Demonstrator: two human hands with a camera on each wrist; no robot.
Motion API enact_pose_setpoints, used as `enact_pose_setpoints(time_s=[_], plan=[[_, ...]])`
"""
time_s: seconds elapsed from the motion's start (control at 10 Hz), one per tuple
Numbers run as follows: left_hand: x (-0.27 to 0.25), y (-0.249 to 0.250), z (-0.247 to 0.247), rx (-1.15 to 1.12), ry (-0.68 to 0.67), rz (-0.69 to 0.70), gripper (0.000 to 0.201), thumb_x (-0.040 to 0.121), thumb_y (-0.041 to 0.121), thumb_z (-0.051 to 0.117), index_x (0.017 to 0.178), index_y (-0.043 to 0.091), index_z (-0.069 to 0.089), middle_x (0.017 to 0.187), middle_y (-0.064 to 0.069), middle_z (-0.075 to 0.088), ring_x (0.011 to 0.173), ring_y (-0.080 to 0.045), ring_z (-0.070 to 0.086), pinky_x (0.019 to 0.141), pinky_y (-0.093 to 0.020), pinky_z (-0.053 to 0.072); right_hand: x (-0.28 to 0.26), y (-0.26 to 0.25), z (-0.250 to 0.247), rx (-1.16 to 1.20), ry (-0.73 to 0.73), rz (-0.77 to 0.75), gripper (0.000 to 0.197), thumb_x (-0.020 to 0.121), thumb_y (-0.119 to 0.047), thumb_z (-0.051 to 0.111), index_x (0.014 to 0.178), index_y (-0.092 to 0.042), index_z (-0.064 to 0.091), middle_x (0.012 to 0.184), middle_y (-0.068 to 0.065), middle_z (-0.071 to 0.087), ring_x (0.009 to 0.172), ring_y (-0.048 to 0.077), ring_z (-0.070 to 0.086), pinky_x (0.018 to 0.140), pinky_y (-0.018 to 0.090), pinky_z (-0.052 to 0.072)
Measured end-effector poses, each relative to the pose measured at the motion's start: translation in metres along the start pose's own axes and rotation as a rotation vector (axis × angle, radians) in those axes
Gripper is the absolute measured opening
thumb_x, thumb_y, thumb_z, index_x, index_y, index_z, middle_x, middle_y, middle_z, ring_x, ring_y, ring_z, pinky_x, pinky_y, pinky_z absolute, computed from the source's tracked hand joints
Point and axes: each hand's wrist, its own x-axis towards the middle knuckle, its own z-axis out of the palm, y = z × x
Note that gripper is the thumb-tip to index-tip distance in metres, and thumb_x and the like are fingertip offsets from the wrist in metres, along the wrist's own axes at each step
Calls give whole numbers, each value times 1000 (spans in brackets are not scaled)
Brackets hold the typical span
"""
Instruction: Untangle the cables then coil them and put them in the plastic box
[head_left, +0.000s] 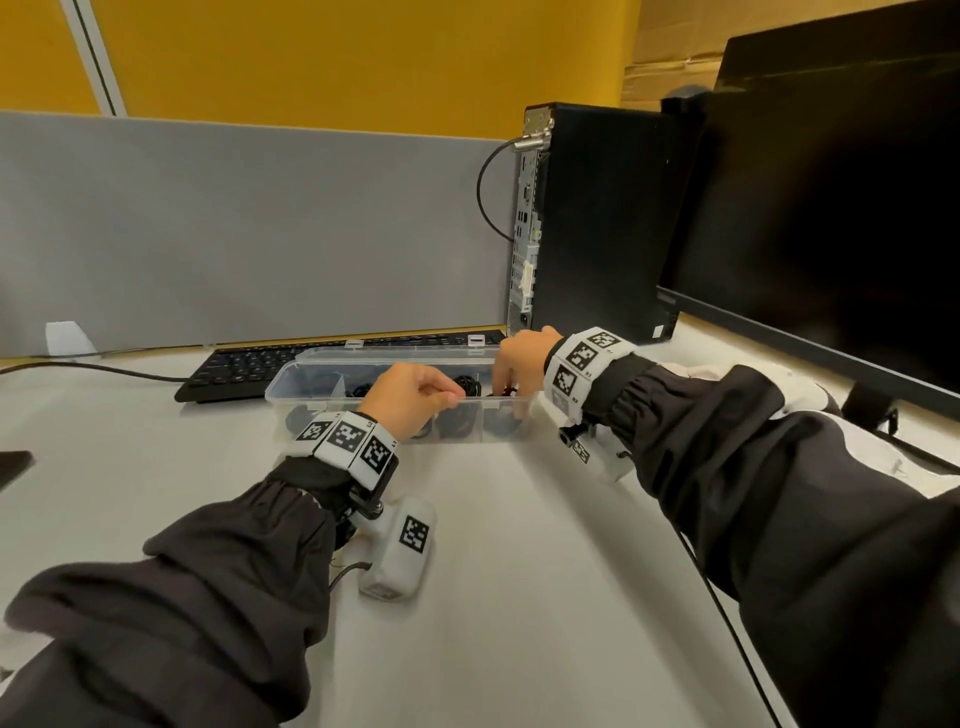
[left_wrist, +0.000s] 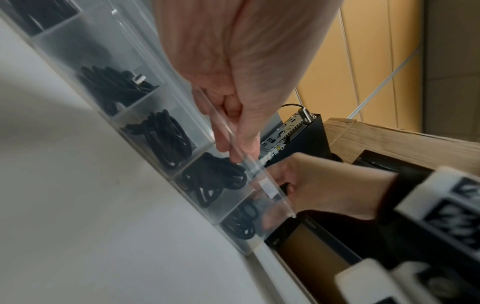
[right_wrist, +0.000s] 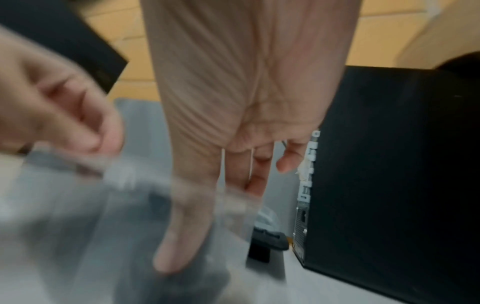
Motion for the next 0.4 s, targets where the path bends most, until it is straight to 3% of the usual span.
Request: enact_pose_setpoints(time_s=[0.1, 0.2, 0.4], plan=[[-3, 0, -3, -6, 11, 31, 10, 90, 17, 59, 93, 22, 67, 91, 3, 66, 81, -8, 58, 78, -23, 48, -19, 3, -4, 128, 122, -19, 38, 86, -30, 65, 124, -23, 59, 124, -2, 58, 118, 23, 50, 102, 44, 36], [-10, 3, -6, 12, 46, 37, 12, 91, 14, 57, 95, 20, 67, 90, 6, 64, 82, -5, 56, 85, -25, 46, -44, -1, 2, 208, 169, -10, 34, 92, -31, 56, 124, -22, 58, 126, -3, 58, 119, 21, 51, 103, 46, 39], [-32, 16, -6, 139, 79, 50, 19, 94, 16, 51, 106, 16, 66, 109, -2, 66, 96, -12, 57, 79, -22, 40, -85, 5, 21, 331, 246, 53, 36, 93, -38, 52, 125, -22, 56, 124, 0, 58, 113, 21, 54, 98, 40, 42]])
